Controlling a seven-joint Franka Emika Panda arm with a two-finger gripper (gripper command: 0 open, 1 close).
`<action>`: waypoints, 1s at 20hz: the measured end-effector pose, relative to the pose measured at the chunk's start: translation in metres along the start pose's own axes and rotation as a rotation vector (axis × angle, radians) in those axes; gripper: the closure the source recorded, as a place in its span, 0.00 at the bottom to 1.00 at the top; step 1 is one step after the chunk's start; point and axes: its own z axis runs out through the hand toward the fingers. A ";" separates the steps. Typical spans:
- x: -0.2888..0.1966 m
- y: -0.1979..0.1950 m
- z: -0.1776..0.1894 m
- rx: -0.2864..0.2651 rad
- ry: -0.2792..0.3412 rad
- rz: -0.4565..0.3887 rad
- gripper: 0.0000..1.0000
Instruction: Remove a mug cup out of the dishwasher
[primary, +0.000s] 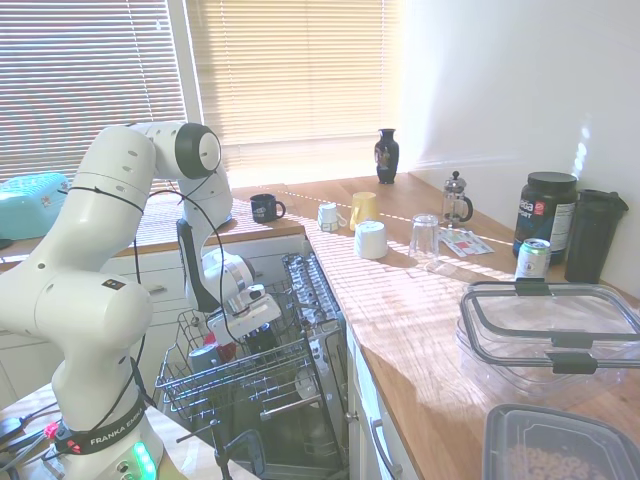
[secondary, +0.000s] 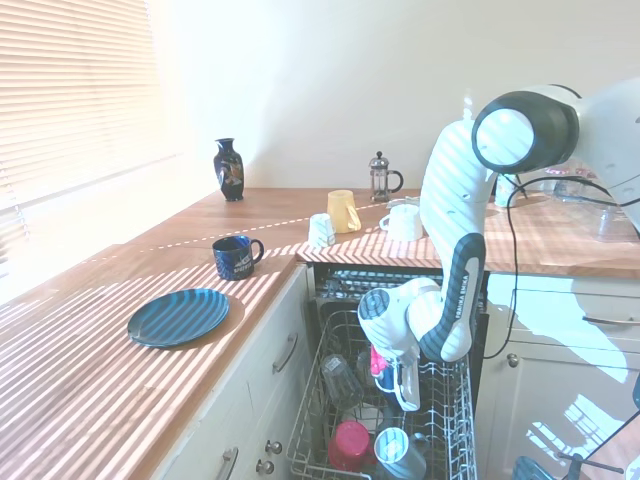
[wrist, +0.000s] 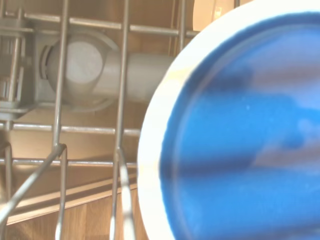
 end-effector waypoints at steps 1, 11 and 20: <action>0.000 0.000 0.000 0.002 0.001 0.006 1.00; 0.000 0.006 -0.065 0.063 0.045 0.073 1.00; -0.010 -0.004 -0.165 0.195 0.083 0.178 1.00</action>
